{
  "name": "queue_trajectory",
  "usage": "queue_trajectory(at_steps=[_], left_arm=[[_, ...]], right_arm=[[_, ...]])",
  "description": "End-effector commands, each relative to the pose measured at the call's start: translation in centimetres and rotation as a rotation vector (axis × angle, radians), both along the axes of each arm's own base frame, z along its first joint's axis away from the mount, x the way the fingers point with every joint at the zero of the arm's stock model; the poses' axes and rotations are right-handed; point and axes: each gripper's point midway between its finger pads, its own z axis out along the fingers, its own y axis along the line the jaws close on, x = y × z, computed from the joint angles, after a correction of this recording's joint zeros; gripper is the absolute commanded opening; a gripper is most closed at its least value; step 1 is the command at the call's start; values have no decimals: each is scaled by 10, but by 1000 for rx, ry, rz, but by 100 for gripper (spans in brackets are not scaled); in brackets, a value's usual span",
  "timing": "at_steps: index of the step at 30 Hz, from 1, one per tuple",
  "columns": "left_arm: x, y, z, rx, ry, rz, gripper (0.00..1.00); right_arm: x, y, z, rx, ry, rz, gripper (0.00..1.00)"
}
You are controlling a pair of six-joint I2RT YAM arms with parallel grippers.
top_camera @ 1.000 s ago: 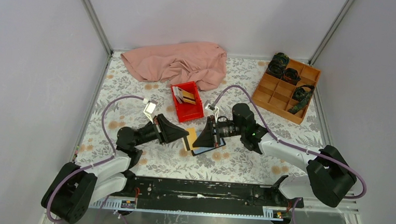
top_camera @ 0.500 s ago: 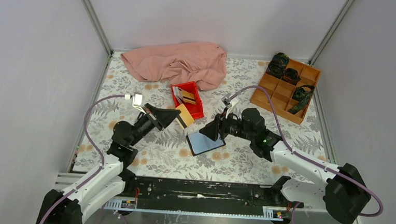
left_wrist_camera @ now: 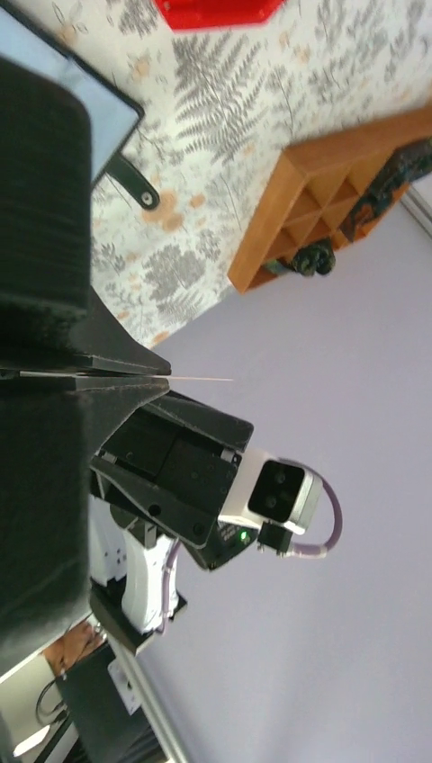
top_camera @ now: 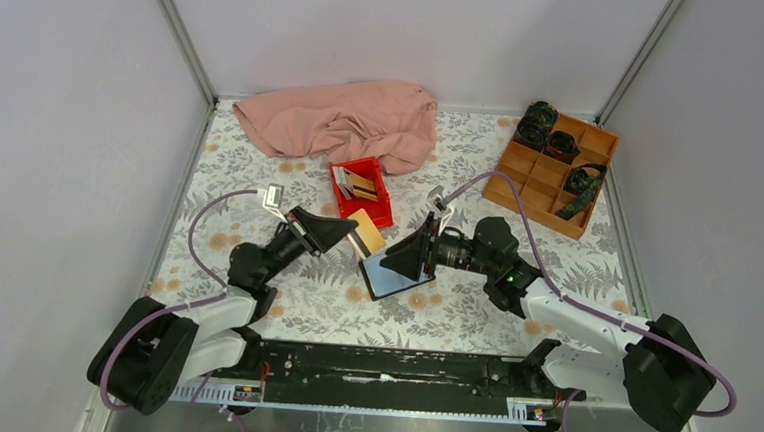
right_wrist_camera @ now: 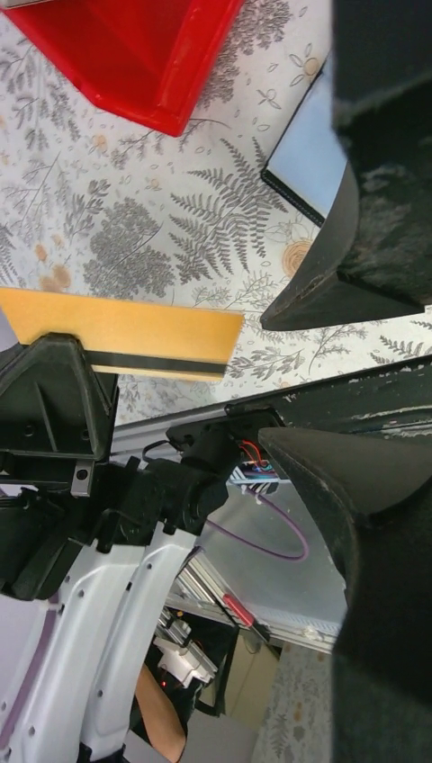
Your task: Take the credit cards out of the card holder
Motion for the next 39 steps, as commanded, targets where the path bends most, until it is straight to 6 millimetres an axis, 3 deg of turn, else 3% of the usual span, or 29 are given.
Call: queue_trajectory(at_steps=[1, 7, 15, 20, 23, 25, 30, 35, 39], left_arm=[[-31, 4, 48, -127, -195, -71, 0], [-43, 5, 64, -137, -251, -101, 0], [-42, 4, 53, -122, -227, -107, 0], [-44, 2, 55, -121, -234, -119, 0], [-45, 2, 55, -118, -236, -123, 0], [-45, 2, 53, -118, -229, -124, 0], [-46, 2, 53, -114, -235, -131, 0], [-55, -13, 48, -36, -255, -250, 26], [-65, -17, 37, -2, -254, -317, 26]], right_arm=[[-8, 6, 45, 108, -99, 76, 49], [-7, 9, 43, 123, -84, 79, 45], [-8, 13, 72, 193, -120, 106, 43], [-5, 16, 72, 186, -116, 108, 40], [-5, 17, 72, 195, -110, 114, 29], [-4, 18, 71, 192, -104, 114, 4], [-5, 17, 68, 173, -104, 116, 0], [-3, 17, 59, 87, -99, 127, 0], [-8, 16, 53, 45, -95, 161, 0]])
